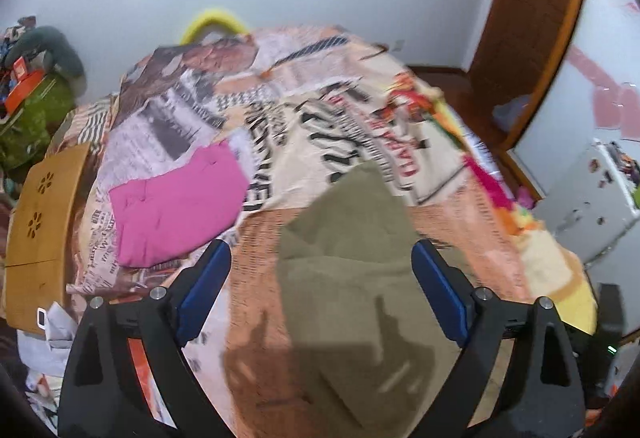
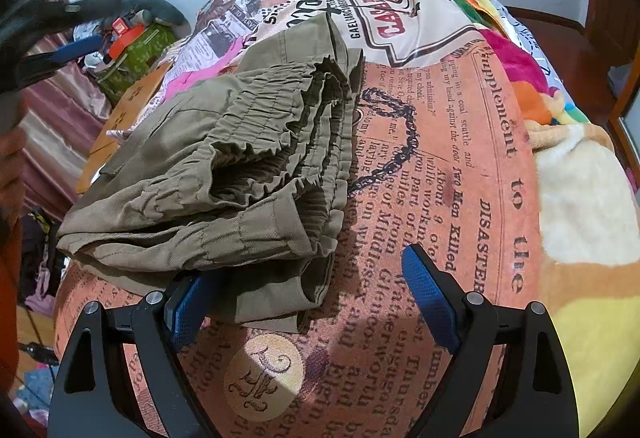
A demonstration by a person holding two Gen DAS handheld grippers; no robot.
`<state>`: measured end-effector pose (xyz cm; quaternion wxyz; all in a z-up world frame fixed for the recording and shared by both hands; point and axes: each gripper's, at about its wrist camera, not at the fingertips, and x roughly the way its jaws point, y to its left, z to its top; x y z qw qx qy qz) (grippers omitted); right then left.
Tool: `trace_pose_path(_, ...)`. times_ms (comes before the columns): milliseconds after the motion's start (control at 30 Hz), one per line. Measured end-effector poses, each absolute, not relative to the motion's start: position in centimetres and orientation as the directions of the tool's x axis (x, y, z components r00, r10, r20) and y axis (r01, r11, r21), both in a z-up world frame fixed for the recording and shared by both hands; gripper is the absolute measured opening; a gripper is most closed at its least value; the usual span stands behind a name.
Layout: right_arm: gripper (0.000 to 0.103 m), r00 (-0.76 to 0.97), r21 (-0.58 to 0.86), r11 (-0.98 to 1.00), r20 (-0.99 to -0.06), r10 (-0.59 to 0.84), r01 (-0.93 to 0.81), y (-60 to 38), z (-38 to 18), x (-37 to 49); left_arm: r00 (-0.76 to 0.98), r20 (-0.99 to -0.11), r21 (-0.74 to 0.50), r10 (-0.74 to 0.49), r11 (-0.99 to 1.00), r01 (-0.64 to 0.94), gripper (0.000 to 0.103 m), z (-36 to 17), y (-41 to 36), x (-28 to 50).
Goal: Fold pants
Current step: 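Lower the folded waistband onto the pants and open the left tool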
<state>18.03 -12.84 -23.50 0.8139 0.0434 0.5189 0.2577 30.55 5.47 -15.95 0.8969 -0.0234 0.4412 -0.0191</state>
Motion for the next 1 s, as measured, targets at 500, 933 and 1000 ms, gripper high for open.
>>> trace_pose_path(500, 0.088, 0.332, 0.327, 0.872, -0.829, 0.45, -0.365, -13.0, -23.3, 18.1, 0.279, -0.954, 0.112, 0.11, 0.994, -0.01, 0.093, -30.7, 6.9, 40.4)
trace_pose_path(933, 0.088, 0.398, 0.247, 0.908, -0.837, 0.376, -0.338, -14.1, -22.1, 18.1, 0.288, -0.944, 0.17, 0.161, 0.985, 0.007, 0.098, -29.9, 8.5, 34.4)
trace_pose_path(1000, 0.088, 0.412, 0.239, 0.915, -0.835, 0.365, -0.325, -14.8, -21.7, 18.0, 0.295, -0.94, 0.179, 0.173, 0.984, -0.005, 0.098, -29.3, 8.9, 32.6)
